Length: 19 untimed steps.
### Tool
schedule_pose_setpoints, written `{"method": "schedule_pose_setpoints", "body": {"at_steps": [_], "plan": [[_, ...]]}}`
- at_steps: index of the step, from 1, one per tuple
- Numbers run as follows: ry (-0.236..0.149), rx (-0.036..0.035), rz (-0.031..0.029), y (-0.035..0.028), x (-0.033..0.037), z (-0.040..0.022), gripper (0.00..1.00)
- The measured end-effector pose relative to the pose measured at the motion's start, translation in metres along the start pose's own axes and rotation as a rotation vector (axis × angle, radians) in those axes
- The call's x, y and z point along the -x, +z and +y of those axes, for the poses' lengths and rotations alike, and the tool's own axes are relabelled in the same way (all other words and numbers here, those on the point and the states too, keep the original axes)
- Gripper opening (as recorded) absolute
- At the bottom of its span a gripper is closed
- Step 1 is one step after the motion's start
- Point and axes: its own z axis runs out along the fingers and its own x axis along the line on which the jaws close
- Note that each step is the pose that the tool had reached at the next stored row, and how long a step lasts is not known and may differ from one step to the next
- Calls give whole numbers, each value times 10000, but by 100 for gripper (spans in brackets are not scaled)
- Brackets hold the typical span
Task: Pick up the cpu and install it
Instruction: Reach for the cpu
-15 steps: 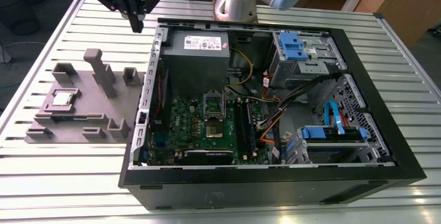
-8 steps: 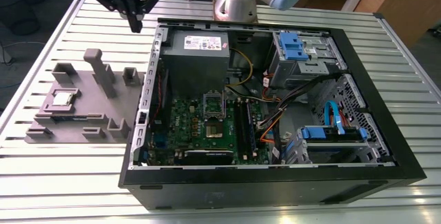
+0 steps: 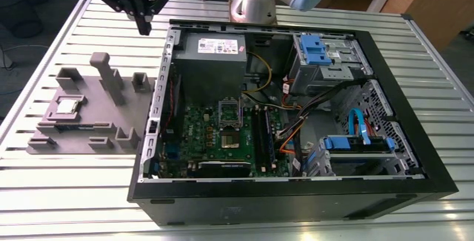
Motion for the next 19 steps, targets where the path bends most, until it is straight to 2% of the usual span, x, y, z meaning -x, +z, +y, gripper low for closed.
{"method": "schedule_pose_setpoints", "body": {"at_steps": [19], "plan": [[0, 1, 0, 2, -56, -5, 10]]}}
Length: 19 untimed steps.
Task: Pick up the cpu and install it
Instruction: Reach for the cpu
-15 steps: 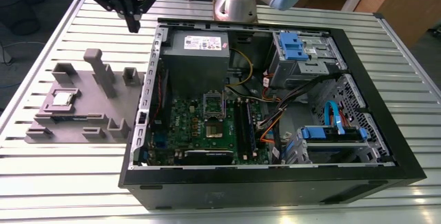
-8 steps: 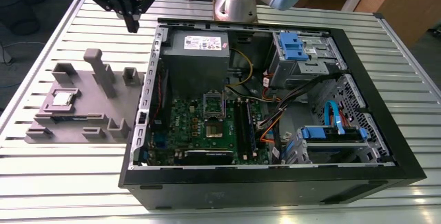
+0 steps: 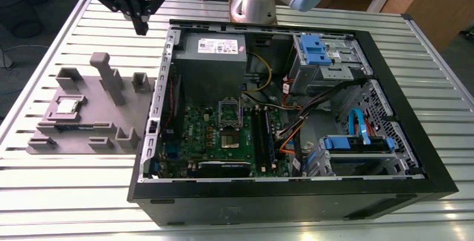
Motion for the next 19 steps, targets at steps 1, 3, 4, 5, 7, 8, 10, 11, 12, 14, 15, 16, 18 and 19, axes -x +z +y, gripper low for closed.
{"method": "schedule_pose_setpoints", "body": {"at_steps": [1, 3, 4, 5, 7, 8, 10, 11, 12, 14, 15, 16, 18, 19], "plan": [[-1, -1, 0, 0, -5, 0, 10], [-1, -1, 0, 0, -10, 0, 10], [-2, -1, 1, 0, -12, -1, 10], [-2, 1, 1, 0, -12, -1, 10], [-1, 6, 1, 1, -13, -1, 10], [0, 8, 1, 1, -13, -1, 10], [2, 82, 7, 0, -13, -1, 10], [2, 84, 7, 0, -13, -1, 10], [2, 86, 7, 1, -13, -1, 10], [1, 86, 6, 0, -26, -3, 10], [1, 86, 7, 0, -33, -3, 10], [2, 85, 7, 0, -40, -3, 10], [2, 86, 6, 0, -56, -4, 10], [1, 86, 7, -1, -64, -5, 10]]}}
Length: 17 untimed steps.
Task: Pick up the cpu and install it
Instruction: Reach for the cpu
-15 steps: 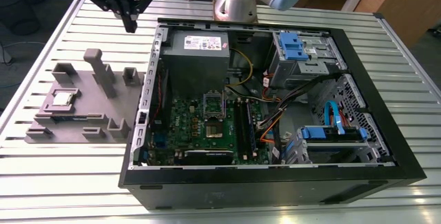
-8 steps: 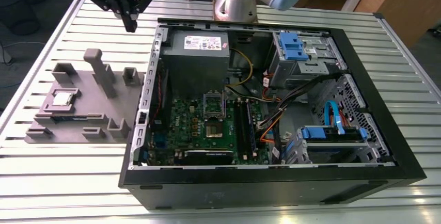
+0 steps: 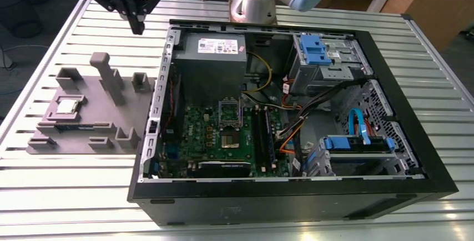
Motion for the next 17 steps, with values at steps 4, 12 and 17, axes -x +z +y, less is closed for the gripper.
{"method": "schedule_pose_setpoints", "body": {"at_steps": [4, 12, 17], "plan": [[0, 1, 0, 0, -23, -2, 10], [6, -7, 100, 0, -45, -3, 10], [14, -17, 231, 5, -72, -6, 10]]}}
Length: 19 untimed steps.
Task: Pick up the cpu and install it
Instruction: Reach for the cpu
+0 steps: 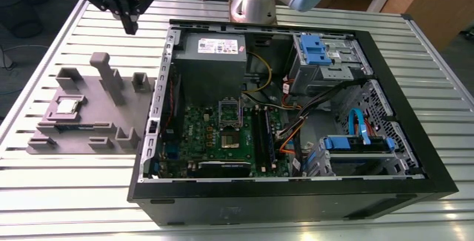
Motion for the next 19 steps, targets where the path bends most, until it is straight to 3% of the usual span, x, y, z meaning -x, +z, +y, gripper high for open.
{"method": "schedule_pose_setpoints", "body": {"at_steps": [19], "plan": [[1, -2, 23, 8, -134, -11, 10]]}}
